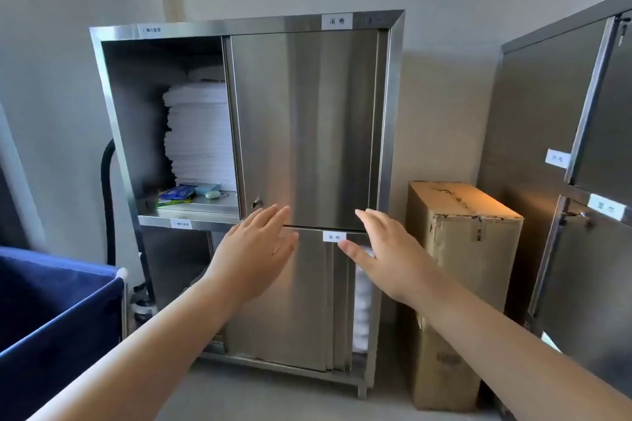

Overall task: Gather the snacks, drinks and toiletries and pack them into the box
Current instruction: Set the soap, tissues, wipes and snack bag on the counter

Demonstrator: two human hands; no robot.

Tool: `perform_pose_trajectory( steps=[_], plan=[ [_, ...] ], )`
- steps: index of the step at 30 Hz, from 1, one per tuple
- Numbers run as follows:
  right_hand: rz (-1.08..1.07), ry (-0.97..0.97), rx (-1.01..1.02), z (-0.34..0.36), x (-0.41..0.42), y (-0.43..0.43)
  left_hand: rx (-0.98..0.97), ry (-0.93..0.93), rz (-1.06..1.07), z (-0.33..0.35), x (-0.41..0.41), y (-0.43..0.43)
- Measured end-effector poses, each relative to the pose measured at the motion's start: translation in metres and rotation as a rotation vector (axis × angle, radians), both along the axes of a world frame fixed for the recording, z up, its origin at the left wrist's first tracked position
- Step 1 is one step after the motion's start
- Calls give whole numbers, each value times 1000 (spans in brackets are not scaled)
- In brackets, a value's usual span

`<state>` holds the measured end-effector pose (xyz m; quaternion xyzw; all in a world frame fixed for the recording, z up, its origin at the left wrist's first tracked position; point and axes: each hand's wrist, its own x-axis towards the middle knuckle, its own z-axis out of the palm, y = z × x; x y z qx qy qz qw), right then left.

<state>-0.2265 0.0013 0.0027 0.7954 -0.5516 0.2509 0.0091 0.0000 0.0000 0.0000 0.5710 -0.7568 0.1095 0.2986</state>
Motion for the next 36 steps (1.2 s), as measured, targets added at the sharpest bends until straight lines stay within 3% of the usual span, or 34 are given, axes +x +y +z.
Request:
perform_pose_trajectory(
  steps=[5,10,21,36],
  plan=[
    [20,12,-28,-13,32,-57,0,-70,84,-11,34,-50],
    [79,22,-61,-36,80,-128,-101,14,59,-40,81,-112],
    [177,-10,-61,-54,220,-296,14,-109,153,-59,215,-276],
    [370,21,-10,-104,333,-467,101,-170,267,-107,318,-400]
  ],
)
